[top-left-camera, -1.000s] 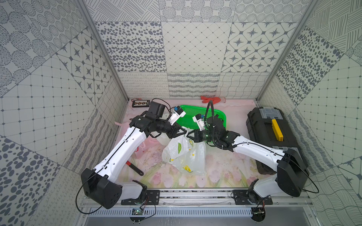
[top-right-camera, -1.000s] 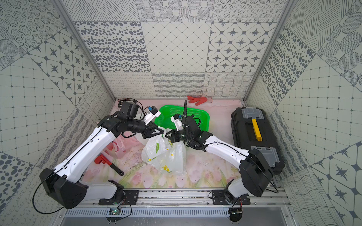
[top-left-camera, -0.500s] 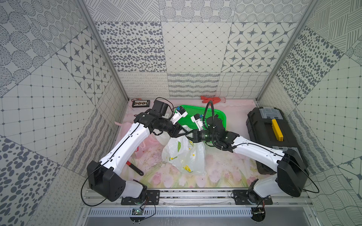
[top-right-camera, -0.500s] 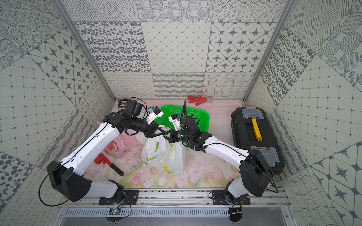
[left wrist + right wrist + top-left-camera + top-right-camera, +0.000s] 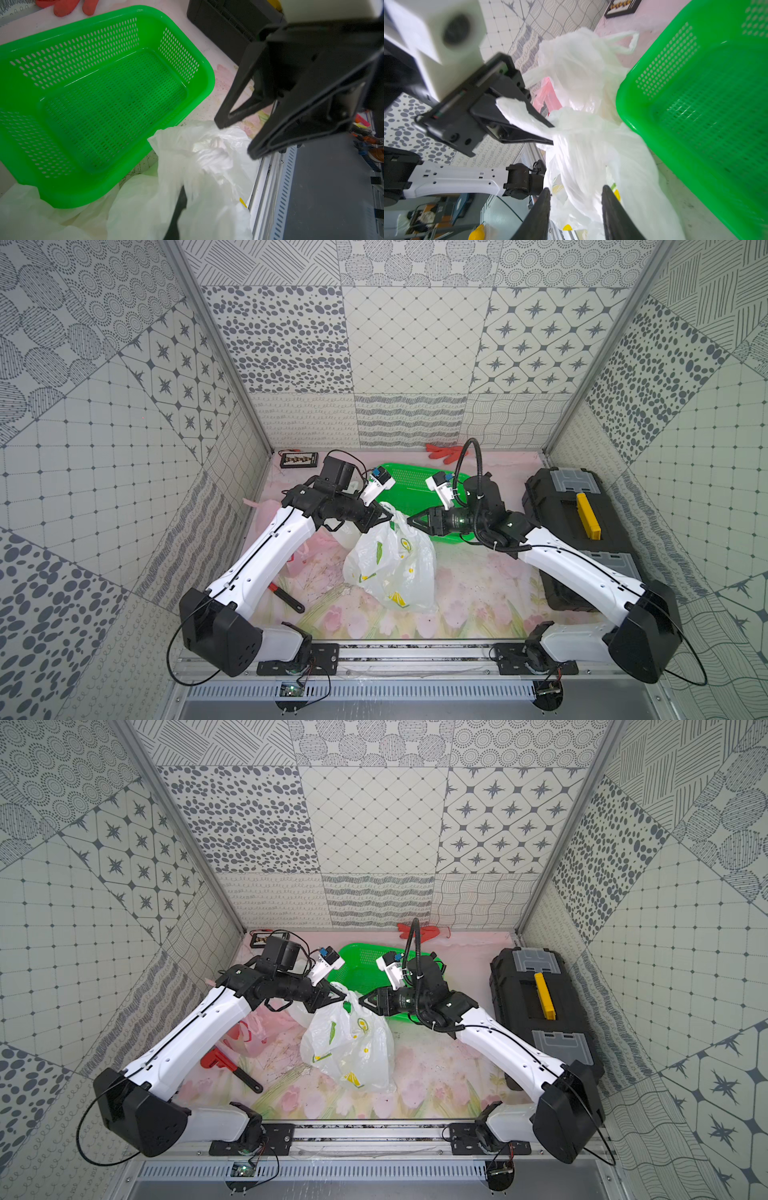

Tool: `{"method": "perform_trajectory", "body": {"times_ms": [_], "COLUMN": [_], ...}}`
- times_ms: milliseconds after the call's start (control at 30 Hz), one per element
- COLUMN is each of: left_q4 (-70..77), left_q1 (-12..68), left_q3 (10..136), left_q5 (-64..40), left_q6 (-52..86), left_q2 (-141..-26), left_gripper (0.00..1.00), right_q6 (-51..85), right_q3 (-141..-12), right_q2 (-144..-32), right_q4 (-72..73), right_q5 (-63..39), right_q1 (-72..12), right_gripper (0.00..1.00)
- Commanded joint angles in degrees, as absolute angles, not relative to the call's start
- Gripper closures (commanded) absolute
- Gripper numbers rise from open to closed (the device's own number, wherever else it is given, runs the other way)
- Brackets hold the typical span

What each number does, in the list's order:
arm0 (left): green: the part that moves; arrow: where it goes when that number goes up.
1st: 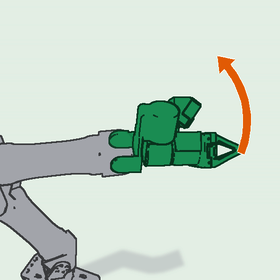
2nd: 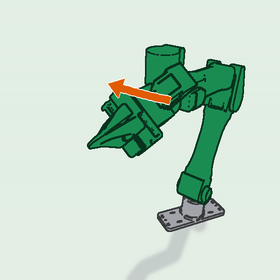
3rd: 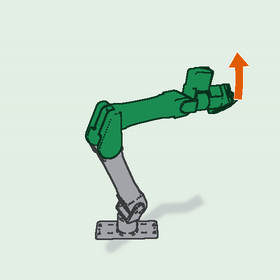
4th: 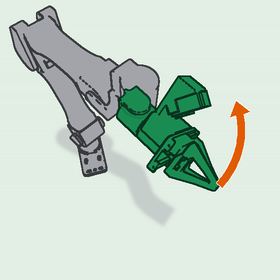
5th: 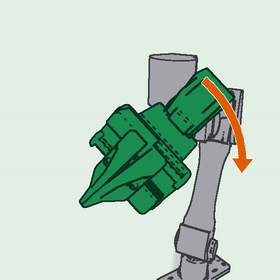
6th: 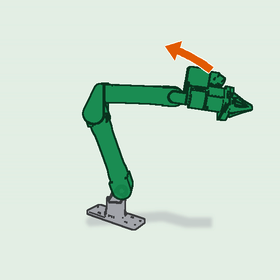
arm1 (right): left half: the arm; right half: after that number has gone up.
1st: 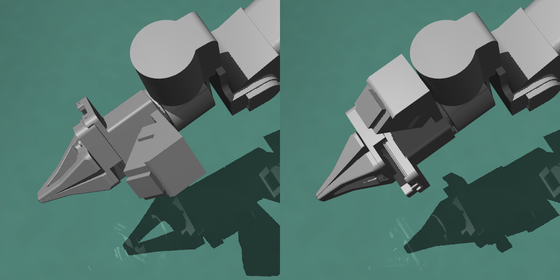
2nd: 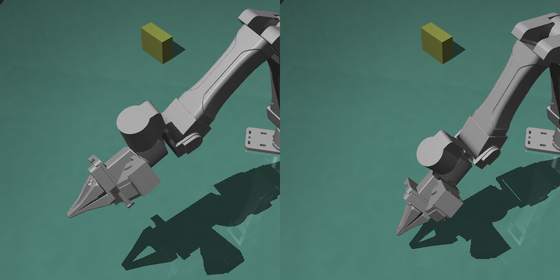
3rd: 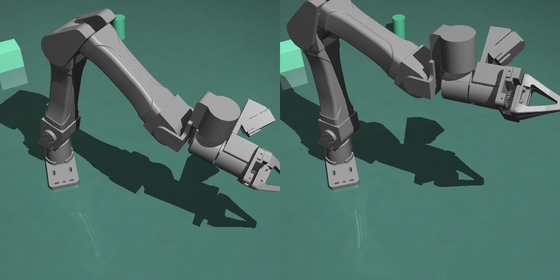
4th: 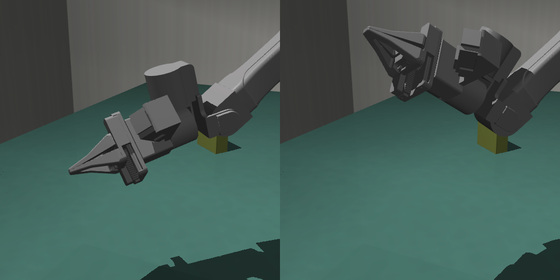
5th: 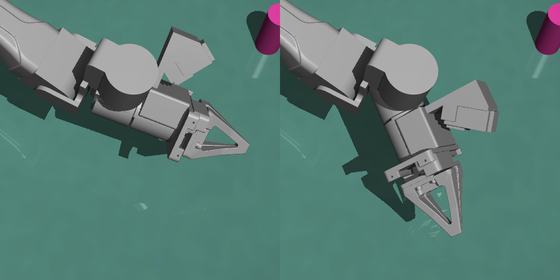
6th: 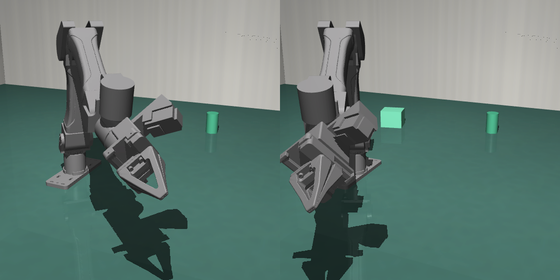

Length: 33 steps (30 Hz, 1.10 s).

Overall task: Place the pears into plastic bags & tie knots
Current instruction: Tie the plastic bag at the center of the board.

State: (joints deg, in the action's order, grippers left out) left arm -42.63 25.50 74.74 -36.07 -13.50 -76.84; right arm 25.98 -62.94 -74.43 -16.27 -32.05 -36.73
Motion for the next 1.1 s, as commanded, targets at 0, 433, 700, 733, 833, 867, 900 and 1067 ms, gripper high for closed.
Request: {"method": "perform_trajectory", "body": {"times_ms": [0, 433, 700, 733, 833, 867, 900, 1067], "left_q4": [-37.3, -38.4, -38.4, -38.5, -38.6, -38.7, -38.6, -38.7], "left_q1": [25.7, 26.3, 26.5, 26.6, 26.8, 26.9, 27.0, 27.1], "left_q3": [72.4, 72.6, 72.8, 72.9, 73.0, 73.1, 73.2, 73.6], "left_q5": [-37.6, -39.3, -41.1, -41.3, -42.0, -42.2, -42.3, -40.7], "left_q6": [-16.6, -17.8, -18.0, -18.1, -18.1, -18.4, -18.4, -18.3], "left_q2": [-74.1, -73.1, -72.9, -73.0, -73.2, -73.3, -73.4, -74.1], "left_gripper": [1.00, 1.00, 1.00, 1.00, 1.00, 1.00, 1.00, 1.00], "right_q6": [9.6, -4.8, -4.4, -4.4, -4.1, -4.2, -4.3, -3.0], "right_q3": [-67.6, -73.9, -75.5, -75.9, -76.6, -76.8, -77.1, -78.0], "right_q2": [-73.2, -80.3, -84.6, -85.2, -86.8, -87.4, -87.9, -89.1], "right_q4": [-27.9, -31.0, -29.4, -29.2, -27.6, -27.3, -26.9, -26.4], "right_q5": [-28.6, -26.8, -28.1, -28.2, -29.0, -29.3, -29.8, -28.5], "right_q1": [-37.4, -38.5, -38.4, -38.5, -38.9, -39.1, -39.2, -39.9], "right_gripper": [0.46, 0.32, 0.35, 0.34, 0.33, 0.32, 0.32, 0.38]}}
